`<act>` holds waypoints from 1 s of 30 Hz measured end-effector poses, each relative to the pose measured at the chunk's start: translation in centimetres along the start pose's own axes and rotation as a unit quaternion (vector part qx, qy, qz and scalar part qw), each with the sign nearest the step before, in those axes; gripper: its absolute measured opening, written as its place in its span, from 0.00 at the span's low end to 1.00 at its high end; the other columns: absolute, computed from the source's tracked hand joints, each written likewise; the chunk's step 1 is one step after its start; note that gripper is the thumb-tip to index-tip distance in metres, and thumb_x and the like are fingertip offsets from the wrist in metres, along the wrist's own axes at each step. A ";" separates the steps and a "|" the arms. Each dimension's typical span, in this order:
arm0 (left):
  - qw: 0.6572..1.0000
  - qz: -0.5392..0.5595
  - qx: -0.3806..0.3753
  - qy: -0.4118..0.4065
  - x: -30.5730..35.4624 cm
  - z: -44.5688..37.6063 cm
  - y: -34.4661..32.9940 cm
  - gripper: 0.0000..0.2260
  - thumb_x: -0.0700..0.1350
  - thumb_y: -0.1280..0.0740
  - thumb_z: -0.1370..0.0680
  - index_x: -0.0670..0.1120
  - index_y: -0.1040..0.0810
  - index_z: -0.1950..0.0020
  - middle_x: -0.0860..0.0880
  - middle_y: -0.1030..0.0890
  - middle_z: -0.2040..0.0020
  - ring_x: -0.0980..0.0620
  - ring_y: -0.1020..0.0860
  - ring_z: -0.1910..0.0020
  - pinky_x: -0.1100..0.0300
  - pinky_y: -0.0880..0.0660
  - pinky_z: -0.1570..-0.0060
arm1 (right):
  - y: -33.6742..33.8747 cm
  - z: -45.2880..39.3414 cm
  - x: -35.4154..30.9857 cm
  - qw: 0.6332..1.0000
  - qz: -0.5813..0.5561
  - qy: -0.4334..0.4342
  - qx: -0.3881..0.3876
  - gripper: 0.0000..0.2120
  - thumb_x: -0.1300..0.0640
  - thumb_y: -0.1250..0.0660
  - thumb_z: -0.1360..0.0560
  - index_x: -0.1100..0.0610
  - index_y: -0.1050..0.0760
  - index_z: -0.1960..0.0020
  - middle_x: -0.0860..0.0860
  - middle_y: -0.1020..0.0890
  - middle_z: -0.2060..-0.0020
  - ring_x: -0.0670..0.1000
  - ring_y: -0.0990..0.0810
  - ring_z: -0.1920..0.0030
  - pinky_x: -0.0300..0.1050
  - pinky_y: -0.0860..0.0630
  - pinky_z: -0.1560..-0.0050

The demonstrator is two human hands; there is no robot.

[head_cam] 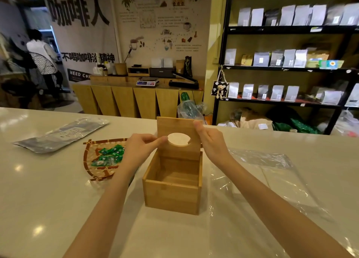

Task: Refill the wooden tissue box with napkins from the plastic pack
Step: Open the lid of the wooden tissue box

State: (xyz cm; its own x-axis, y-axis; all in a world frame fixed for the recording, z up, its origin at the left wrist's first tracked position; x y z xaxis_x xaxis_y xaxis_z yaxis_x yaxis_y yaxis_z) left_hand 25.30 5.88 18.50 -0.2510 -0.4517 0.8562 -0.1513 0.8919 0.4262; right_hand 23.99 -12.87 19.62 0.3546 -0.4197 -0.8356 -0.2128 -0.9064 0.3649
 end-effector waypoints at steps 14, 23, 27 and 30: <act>0.996 0.005 0.093 -0.001 -0.2 0.8 -1.4 0.18 0.51 0.30 0.29 0.40 0.19 0.46 0.47 0.19 0.52 0.53 0.24 0.53 0.58 0.28 0.51 | 0.0 0.3 1.0 0.998 -0.044 -0.027 -0.023 0.14 0.51 0.37 0.24 0.60 0.22 0.46 0.50 0.20 0.55 0.52 0.21 0.52 0.46 0.22 0.53; 0.969 -0.044 0.200 -0.138 3.9 3.6 0.2 0.16 0.47 0.31 0.28 0.44 0.22 0.42 0.48 0.20 0.45 0.53 0.24 0.49 0.64 0.27 0.53 | 4.9 3.9 3.4 0.974 0.210 -0.085 -0.013 0.20 0.48 0.44 0.22 0.57 0.30 0.35 0.53 0.24 0.38 0.53 0.28 0.37 0.46 0.32 0.39; 0.950 -0.045 0.002 -0.309 8.8 8.2 -2.6 0.11 0.51 0.34 0.28 0.51 0.21 0.47 0.60 0.22 0.52 0.63 0.23 0.53 0.73 0.27 0.55 | 8.1 7.0 6.7 0.845 0.483 -0.227 -0.039 0.30 0.40 0.50 0.23 0.59 0.37 0.31 0.61 0.34 0.30 0.60 0.40 0.29 0.58 0.47 0.29; 0.877 -0.130 -0.320 -0.334 9.4 11.2 -7.7 0.11 0.53 0.37 0.25 0.55 0.20 0.47 0.62 0.19 0.49 0.64 0.24 0.46 0.66 0.25 0.47 | 9.1 9.5 8.8 0.817 0.507 -0.271 -0.039 0.36 0.35 0.55 0.25 0.58 0.49 0.25 0.62 0.47 0.25 0.59 0.52 0.25 0.60 0.59 0.28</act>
State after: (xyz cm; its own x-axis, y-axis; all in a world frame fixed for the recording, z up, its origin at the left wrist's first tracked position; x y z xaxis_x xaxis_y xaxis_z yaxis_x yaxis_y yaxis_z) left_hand 13.36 -5.48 19.99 -0.8243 -0.3637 0.4339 0.2271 0.4895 0.8419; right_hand 16.55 -24.32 11.72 -0.4277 -0.8933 -0.1381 -0.0809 -0.1143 0.9901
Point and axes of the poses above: each hand's wrist, its own z-axis away from the middle knuckle, its own y-axis out of the back of the hand, x = y × z, the point moved 2 cm from there along -z, towards the middle knuckle
